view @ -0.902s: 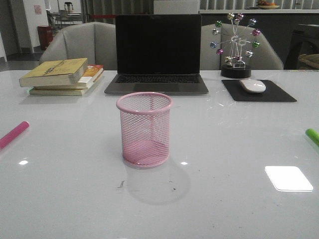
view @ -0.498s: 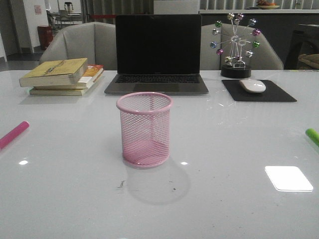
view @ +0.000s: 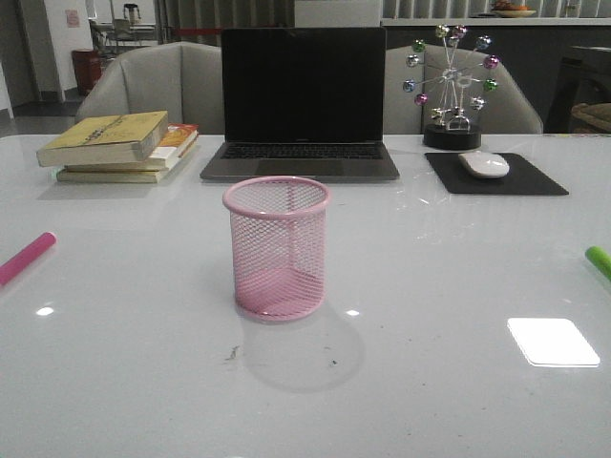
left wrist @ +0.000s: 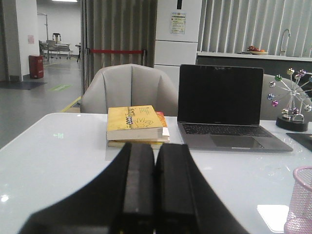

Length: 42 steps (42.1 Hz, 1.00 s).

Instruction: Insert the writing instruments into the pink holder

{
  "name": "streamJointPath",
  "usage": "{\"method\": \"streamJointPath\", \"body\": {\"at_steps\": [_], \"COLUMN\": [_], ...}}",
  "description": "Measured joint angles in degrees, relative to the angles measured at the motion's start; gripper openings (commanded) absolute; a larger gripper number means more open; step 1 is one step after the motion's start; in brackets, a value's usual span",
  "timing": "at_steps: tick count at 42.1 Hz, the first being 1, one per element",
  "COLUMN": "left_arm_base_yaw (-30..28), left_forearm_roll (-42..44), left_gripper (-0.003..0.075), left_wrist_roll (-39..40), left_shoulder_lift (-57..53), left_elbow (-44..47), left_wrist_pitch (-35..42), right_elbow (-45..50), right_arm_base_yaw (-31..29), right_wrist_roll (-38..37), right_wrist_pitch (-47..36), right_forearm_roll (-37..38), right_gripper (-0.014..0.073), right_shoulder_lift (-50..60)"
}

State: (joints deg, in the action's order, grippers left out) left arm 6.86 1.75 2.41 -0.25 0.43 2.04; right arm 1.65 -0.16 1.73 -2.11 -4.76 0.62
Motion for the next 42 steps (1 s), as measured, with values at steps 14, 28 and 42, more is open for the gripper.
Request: {"method": "streamJointPath", "body": {"at_steps": [14,28,42], "left_arm_base_yaw": [0.0,0.0,0.0], "left_forearm_roll": [0.0,0.0,0.0], "left_gripper": [0.0093,0.0093,0.0093], "left_wrist_roll": [0.0,0.0,0.0], "left_shoulder_lift": [1.5,17.7,30.5], "left_elbow": [-18.2,-37.1,-37.0], "left_wrist_pitch": [-9.0,-28.1,-42.2], "right_elbow": [-20.9,-35.1,-35.3], "right_arm_base_yaw": [0.0,0.0,0.0], "right_wrist_roll": [0.1,0.1,0.1], "right_wrist_pitch": [13.7,27.0,39.3], "right_forearm_roll": [2.4,2.9,2.9], "right_gripper": [0.0057,0.0057,0.0057], "right_shoulder_lift": [-0.9,-17.0,-30.7]}}
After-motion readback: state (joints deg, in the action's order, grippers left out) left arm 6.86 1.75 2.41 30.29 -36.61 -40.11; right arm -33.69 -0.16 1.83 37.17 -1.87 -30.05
